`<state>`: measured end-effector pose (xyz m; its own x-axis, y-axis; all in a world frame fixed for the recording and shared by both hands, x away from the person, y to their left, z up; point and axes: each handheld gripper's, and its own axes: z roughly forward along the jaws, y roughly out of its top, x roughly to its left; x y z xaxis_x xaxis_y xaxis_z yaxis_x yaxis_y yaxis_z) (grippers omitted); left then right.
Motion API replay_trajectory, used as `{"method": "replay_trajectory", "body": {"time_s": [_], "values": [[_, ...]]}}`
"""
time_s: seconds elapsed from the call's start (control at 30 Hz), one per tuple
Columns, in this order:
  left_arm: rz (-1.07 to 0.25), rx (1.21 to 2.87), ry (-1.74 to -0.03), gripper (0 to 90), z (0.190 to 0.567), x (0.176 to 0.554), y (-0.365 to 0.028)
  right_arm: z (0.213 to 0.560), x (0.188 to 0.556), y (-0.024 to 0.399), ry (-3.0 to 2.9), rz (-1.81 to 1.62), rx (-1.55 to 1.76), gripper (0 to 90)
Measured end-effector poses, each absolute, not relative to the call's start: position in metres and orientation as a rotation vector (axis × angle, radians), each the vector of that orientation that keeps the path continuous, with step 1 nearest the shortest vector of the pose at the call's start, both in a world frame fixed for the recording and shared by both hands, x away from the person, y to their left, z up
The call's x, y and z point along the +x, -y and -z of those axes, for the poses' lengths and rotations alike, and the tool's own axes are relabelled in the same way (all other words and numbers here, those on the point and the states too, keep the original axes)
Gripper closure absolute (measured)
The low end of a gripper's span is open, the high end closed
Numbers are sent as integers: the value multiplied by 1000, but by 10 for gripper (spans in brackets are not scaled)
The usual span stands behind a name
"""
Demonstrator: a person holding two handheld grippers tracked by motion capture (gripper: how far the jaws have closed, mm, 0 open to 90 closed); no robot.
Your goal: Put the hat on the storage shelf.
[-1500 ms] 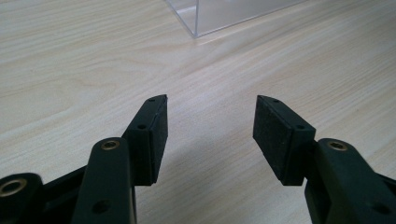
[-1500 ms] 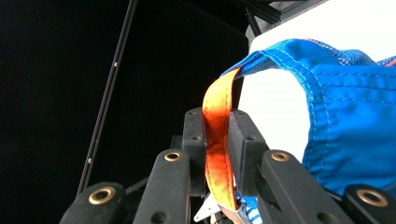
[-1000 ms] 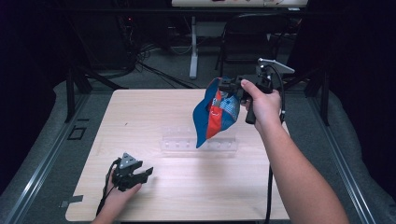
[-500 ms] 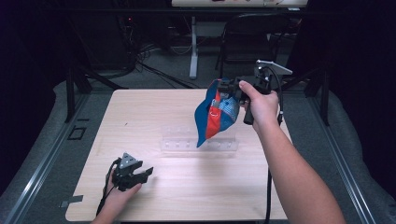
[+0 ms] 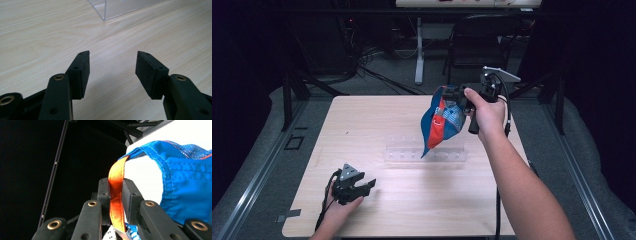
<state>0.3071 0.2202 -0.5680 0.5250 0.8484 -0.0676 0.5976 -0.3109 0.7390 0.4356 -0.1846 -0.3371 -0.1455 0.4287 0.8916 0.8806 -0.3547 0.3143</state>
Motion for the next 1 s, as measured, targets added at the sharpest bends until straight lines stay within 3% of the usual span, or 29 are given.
{"method": "replay_trajectory", "body": {"time_s": [1.0], "values": [[-436, 2030, -1172, 457, 568, 307, -220, 370, 437, 184, 1492, 1414, -1763, 781]]}}
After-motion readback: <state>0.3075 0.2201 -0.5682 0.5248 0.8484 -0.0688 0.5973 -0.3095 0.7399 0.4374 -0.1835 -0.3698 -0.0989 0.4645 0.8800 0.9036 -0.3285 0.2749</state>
